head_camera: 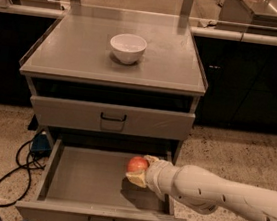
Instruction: Pick apple from middle drawer and place on counter
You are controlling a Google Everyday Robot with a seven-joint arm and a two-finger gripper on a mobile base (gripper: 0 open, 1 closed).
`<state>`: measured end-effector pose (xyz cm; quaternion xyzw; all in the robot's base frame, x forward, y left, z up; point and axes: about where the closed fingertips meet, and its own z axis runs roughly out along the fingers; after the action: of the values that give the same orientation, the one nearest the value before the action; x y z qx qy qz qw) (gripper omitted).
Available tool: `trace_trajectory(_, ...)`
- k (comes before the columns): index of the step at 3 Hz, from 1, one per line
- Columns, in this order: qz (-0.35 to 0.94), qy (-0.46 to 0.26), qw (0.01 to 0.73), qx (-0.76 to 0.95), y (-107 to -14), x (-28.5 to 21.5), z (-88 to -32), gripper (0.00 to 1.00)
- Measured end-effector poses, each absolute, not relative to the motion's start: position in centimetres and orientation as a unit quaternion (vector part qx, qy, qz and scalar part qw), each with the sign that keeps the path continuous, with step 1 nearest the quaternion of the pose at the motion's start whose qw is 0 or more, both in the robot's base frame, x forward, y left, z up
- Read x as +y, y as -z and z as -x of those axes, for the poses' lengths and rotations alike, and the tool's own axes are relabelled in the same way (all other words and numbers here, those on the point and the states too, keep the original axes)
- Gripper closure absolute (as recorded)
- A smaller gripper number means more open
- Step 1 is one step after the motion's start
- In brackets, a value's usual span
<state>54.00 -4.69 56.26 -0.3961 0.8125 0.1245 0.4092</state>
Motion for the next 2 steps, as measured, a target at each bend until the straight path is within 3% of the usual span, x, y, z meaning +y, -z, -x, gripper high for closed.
trace_trajectory(2,0.420,-0.029,0.489,0.764,-65.9,-4.8,-51.4,1.00)
